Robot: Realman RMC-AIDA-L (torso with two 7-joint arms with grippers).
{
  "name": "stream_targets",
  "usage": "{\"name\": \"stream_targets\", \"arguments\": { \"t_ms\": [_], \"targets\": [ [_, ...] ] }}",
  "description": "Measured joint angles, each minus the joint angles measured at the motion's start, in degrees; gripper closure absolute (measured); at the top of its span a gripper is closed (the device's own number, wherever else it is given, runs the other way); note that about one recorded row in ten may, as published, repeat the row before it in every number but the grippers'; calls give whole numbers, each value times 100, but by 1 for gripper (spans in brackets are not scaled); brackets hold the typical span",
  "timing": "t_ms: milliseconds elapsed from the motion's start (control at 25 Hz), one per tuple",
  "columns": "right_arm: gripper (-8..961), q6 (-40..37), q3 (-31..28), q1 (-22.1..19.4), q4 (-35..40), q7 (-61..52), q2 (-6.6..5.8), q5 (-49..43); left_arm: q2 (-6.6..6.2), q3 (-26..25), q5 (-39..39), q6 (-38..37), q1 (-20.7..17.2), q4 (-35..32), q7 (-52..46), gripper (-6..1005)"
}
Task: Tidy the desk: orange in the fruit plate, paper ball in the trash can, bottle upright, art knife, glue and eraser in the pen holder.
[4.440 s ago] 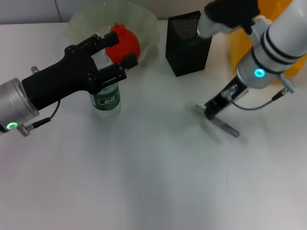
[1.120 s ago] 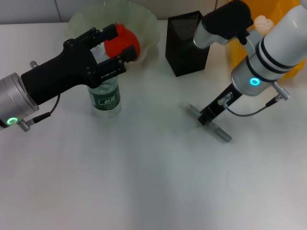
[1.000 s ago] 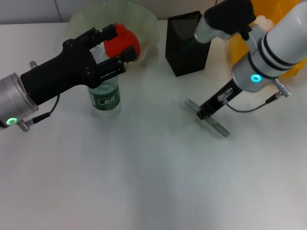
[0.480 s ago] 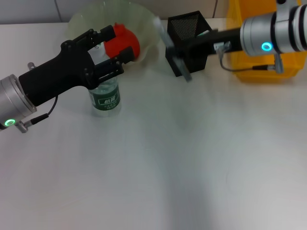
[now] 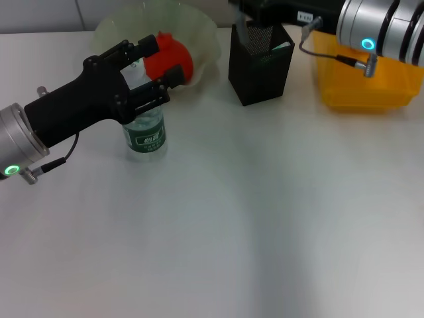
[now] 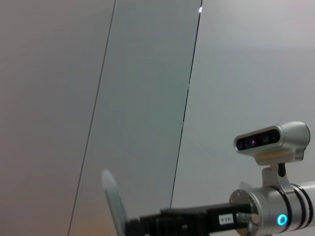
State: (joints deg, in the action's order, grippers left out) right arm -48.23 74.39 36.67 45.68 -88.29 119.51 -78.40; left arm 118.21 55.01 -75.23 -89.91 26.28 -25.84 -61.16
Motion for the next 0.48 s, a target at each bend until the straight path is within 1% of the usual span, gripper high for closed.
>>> {"name": "stream_targets", "arguments": {
  "t_ms": [40,80,120,240,280,320,360,400,480],
  "targets": [
    [829,24,1,25,-123,288,1,251,0,0,0,0,0,0,-3,224],
    [829,79,-2,123,-541,1250,2,1069,0,0,0,-1,0,0,-6,224],
    [829,79,-2,123,-541,1250,2,1069,0,0,0,-1,-1,0,-10,224],
    [828,100,-4,261,-1054,2406,1,1904,0,0,0,-1,-1,1,-22,224],
    [828,101,-4,368,-1426,3109,2,2364,0,0,0,-1,-1,7,-30,224],
    [828,101,-4,368,-1426,3109,2,2364,0,0,0,-1,-1,7,-30,224],
    [828,102,-3,444,-1678,3545,4,2619,0,0,0,-1,-1,12,-33,224],
    [828,102,-3,444,-1678,3545,4,2619,0,0,0,-1,-1,12,-33,224],
    [828,102,19,530,-2006,4171,11,2903,0,0,0,0,0,11,-35,224]
  ]
}}
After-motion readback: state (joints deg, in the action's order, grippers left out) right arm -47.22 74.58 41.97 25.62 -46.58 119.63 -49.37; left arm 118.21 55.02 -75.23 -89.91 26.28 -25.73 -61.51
